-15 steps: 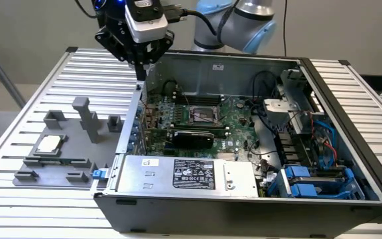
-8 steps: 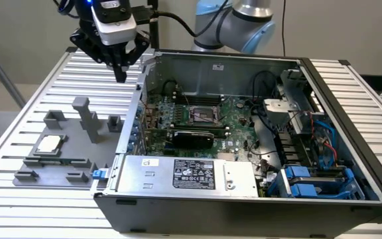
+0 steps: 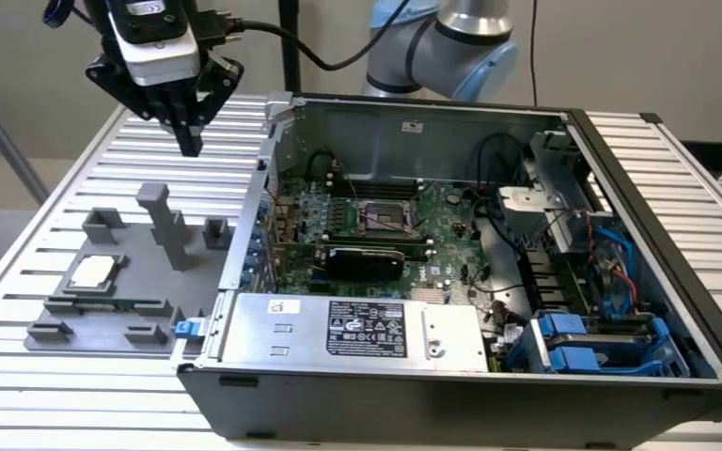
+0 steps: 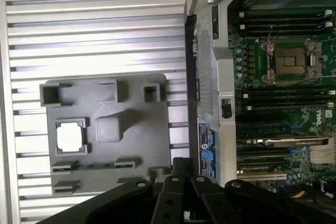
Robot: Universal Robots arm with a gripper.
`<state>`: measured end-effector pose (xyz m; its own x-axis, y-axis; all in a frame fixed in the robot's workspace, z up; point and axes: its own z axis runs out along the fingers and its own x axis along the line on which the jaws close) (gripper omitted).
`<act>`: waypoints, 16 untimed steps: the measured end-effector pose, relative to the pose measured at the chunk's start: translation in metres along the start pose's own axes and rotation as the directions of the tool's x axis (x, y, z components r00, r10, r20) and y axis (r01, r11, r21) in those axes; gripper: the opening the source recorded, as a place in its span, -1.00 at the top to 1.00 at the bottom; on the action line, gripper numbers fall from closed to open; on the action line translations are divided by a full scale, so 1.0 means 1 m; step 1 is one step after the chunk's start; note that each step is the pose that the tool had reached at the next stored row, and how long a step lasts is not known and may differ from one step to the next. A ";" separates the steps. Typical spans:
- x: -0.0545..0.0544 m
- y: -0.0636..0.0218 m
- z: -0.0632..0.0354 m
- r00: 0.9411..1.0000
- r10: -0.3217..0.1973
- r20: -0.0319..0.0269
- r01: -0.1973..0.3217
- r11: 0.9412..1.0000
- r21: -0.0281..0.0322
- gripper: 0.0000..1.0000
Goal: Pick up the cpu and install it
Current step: 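Reach for the cpu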
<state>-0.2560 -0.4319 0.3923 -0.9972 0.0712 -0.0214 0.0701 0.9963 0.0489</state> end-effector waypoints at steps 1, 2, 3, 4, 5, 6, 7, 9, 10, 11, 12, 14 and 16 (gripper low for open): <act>0.005 -0.0004 0.0000 1.000 0.000 0.000 0.000 1.000 0.000 0.79; 0.009 -0.0007 0.0001 1.000 0.000 0.000 0.000 1.000 0.000 0.79; 0.014 -0.0011 0.0002 1.000 0.000 0.000 0.000 1.000 0.000 0.79; 0.018 -0.0014 0.0004 1.000 0.000 0.000 0.000 1.000 0.000 0.79; 0.023 -0.0018 0.0004 1.000 0.000 0.000 0.000 1.000 0.000 0.79; 0.027 -0.0022 0.0007 1.000 0.000 0.000 0.000 1.000 0.000 0.79; 0.032 -0.0025 0.0009 1.000 0.000 0.000 0.000 1.000 0.000 0.79; 0.041 -0.0032 0.0017 1.000 0.000 0.000 0.000 1.000 0.000 0.79; 0.045 -0.0036 0.0021 1.000 0.000 0.000 0.000 1.000 0.000 0.79; 0.050 -0.0039 0.0024 1.000 0.000 0.000 0.000 1.000 0.000 0.79; 0.054 -0.0043 0.0030 1.000 0.000 0.000 0.000 1.000 0.000 0.79; 0.064 -0.0050 0.0042 1.000 0.000 0.000 0.000 1.000 0.000 0.79; 0.073 -0.0057 0.0055 1.000 0.000 0.000 0.000 1.000 0.000 0.79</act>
<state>-0.3287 -0.4321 0.3850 -0.9972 0.0712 -0.0211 0.0701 0.9963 0.0488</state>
